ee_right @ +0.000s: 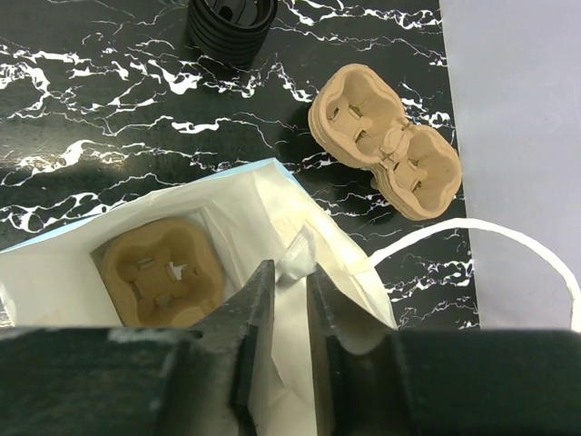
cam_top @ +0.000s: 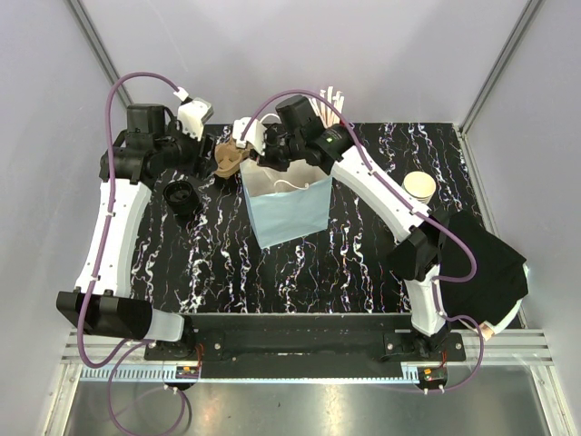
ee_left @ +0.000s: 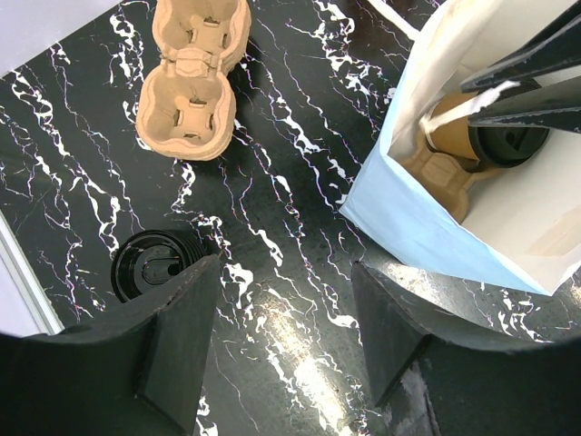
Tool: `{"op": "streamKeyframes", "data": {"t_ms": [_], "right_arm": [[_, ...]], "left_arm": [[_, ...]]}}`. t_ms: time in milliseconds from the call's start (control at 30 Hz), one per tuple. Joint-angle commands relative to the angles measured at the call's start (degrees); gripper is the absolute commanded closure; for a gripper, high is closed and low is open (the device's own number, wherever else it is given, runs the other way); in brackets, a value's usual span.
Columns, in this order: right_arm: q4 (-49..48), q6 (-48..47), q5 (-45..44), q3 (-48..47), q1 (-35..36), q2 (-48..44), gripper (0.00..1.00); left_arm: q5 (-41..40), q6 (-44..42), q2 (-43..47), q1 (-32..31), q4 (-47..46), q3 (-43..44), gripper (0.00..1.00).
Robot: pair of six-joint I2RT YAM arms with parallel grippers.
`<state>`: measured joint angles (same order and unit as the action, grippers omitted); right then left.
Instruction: Pack the takeout coffee
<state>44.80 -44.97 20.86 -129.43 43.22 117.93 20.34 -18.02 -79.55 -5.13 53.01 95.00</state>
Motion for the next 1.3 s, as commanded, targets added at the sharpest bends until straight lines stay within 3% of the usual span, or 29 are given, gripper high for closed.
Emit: {"op": "streamKeyframes", "data": {"t_ms": [0, 233, 433, 567, 633, 800, 967, 1267], "right_arm": [[-1.6, -1.1, -1.0, 0.0, 1.0, -1.4, 0.71], [0.2, -1.5, -1.7, -0.4, 1.5, -2.6, 0.61], [1.5, 1.9, -2.8, -8.5, 1.6, -2.7, 0.5], [-0.1, 6.8, -11.0, -12.6, 1.6, -2.9, 0.45], [-1.3, 7.9, -14.6, -12.6, 1.5, -4.1, 0.42], [-3.4, 13.4, -24.5, -10.1, -0.7, -7.2, 0.39], [-3.2, 19.9, -23.2, -4.5, -8.7, -10.2, 0.4], [-3.0, 22.5, -21.6, 10.2, -13.2, -14.1, 0.41]], "left_arm": [[0.8, 0.5, 2.2, 0.6, -2.5, 0.0, 0.36], [1.2, 0.7, 2.2, 0.7, -2.6, 0.3, 0.36], [1.4, 0.8, 2.3, 0.7, -2.5, 0.4, 0.37], [1.9, 0.5, 2.6, 0.8, -2.6, 0.1, 0.36], [2.2, 0.5, 2.8, 0.8, -2.5, 0.1, 0.31], [4.7, -0.1, 3.3, 0.7, -2.4, -0.1, 0.26], [9.2, -0.3, 2.6, 0.7, -2.2, 0.5, 0.23], [15.9, -0.9, -2.3, 0.3, -1.9, 4.5, 0.21]]}}
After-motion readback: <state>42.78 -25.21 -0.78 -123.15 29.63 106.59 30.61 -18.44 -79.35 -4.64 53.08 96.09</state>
